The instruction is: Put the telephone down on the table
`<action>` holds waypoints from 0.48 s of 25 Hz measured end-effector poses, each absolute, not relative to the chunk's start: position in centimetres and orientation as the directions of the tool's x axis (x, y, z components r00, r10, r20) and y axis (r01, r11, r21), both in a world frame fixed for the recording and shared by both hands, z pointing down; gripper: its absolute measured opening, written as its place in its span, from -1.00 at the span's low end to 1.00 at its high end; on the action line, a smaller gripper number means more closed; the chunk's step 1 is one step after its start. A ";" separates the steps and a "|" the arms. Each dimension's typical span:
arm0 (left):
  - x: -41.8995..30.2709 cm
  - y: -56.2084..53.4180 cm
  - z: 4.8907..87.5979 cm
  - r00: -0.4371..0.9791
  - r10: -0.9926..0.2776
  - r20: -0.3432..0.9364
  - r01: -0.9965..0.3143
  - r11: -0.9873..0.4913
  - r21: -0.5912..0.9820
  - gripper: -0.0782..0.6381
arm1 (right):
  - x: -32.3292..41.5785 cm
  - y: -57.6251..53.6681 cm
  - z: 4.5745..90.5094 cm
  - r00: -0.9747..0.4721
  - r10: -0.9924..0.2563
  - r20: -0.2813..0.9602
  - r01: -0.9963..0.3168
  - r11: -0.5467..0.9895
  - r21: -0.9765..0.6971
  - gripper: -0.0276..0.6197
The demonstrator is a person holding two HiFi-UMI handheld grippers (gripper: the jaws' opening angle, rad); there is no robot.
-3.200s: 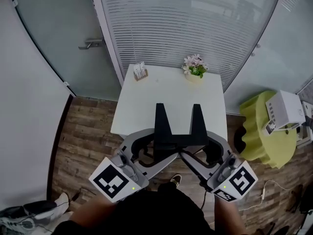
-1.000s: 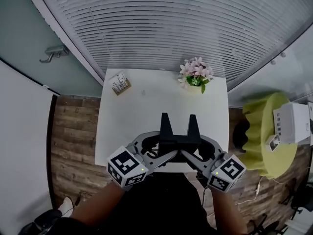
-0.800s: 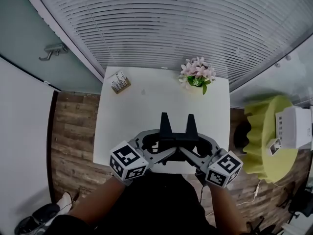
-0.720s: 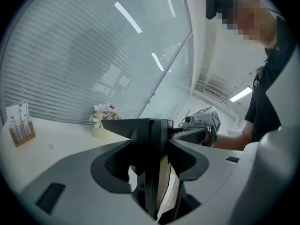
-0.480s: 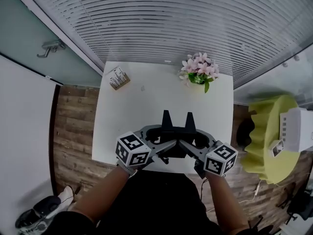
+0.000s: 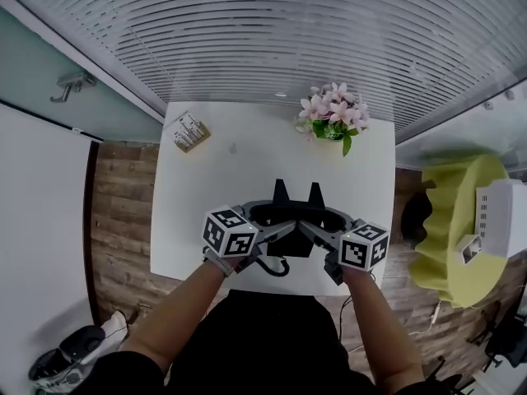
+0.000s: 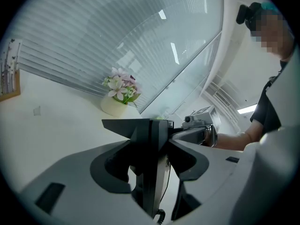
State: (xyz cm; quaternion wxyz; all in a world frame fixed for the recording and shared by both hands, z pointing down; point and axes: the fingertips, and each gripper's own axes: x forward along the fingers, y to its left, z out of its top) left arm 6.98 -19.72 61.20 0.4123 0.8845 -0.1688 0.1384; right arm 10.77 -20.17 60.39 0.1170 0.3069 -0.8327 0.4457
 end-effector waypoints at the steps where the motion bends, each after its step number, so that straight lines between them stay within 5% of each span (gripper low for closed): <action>1: 7.0 -20.0 61.9 0.903 -0.178 0.391 -0.416 -0.594 0.689 -0.10 | 10.8 -20.4 61.1 -0.786 -0.401 0.471 -0.613 0.402 -0.680 -0.11; 12: 6.8 -22.4 67.4 0.887 -0.158 0.434 -0.450 -0.507 0.735 -0.10 | 10.7 -22.9 66.7 -0.797 -0.360 0.486 -0.595 0.322 -0.736 -0.11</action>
